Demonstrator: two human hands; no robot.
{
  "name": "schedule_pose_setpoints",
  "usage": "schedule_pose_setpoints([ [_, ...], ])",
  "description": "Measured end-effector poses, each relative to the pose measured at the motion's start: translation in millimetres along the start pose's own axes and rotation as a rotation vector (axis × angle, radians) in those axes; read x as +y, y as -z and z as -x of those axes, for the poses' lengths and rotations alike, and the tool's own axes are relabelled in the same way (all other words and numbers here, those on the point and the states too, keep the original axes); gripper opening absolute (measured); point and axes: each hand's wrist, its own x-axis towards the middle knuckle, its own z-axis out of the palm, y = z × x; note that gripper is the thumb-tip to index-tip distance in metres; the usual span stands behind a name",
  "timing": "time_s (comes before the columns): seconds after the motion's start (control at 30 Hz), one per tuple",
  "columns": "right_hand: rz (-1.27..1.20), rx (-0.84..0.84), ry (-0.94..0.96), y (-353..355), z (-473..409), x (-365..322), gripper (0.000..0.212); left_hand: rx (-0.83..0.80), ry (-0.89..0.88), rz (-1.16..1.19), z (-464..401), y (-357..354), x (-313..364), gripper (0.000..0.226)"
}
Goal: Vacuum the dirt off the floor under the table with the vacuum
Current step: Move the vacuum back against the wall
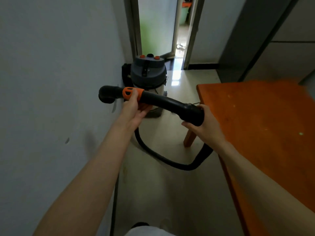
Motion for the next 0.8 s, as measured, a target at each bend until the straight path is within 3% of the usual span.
schedule_pose_setpoints([
  [0.27,-0.071,0.181,-0.009,17.5,-125.4,15.0,0.044,0.046,0.044,0.3,-85.1,-47.4,57.0,0.054],
  [0.5,0.165,0.205,0.191,16.3,-279.5,-25.0,0.05,0.156,0.128,0.373,-201.2,-69.5,98.6,0.033],
  [0.57,0.275,0.16,0.208,14.9,-320.4,-36.5,0.051,0.144,0.2,0.198,-234.3,-68.2,105.1,0.04],
  [0.67,0.369,0.118,0.243,11.2,-371.5,-43.8,0.053,0.163,0.248,-0.294,-273.6,-73.7,114.3,0.043],
  [0.73,0.404,0.1,0.267,6.8,-400.6,-40.9,0.054,0.242,0.083,-0.589,-300.2,-84.7,123.2,0.035],
  [0.8,0.446,0.08,0.299,2.8,-428.2,-39.3,0.054,0.197,-0.214,-0.834,-327.0,-105.5,135.2,0.029],
])
